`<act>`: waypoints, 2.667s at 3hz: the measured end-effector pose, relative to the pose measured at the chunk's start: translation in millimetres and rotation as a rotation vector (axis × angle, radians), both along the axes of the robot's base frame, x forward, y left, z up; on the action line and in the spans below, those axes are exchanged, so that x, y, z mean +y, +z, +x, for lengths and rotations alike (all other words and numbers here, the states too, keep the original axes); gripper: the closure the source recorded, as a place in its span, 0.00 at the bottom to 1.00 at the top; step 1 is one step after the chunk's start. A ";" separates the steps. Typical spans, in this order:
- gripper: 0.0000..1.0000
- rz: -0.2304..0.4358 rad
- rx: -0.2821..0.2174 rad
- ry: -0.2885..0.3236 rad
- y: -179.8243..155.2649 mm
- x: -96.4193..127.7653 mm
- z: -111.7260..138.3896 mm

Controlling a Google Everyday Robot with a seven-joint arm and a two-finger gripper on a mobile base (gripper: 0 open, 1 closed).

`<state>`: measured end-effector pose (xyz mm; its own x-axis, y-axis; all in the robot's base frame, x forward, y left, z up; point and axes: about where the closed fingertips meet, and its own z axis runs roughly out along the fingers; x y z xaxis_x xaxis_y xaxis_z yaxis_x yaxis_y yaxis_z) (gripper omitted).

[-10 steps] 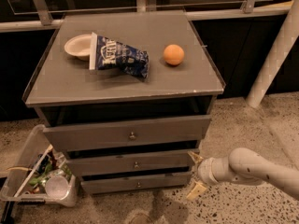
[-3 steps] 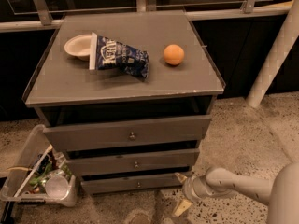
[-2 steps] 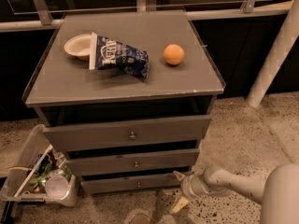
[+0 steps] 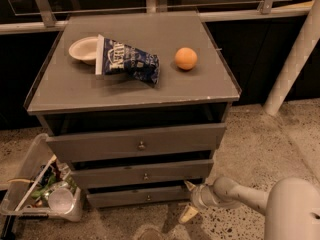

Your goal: Open bottom drawer

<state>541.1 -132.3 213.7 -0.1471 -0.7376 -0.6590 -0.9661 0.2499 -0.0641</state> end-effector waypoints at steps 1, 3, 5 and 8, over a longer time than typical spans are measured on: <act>0.00 -0.007 -0.031 0.007 -13.7 3.5 19.8; 0.00 -0.045 -0.117 -0.009 -31.0 0.9 56.7; 0.00 -0.071 -0.176 -0.042 -48.2 -5.0 58.2; 0.41 -0.079 -0.186 -0.047 -55.3 -5.0 59.2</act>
Offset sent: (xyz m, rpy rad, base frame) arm 0.0731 -0.0011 -0.0278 -0.0521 -0.1374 -0.0050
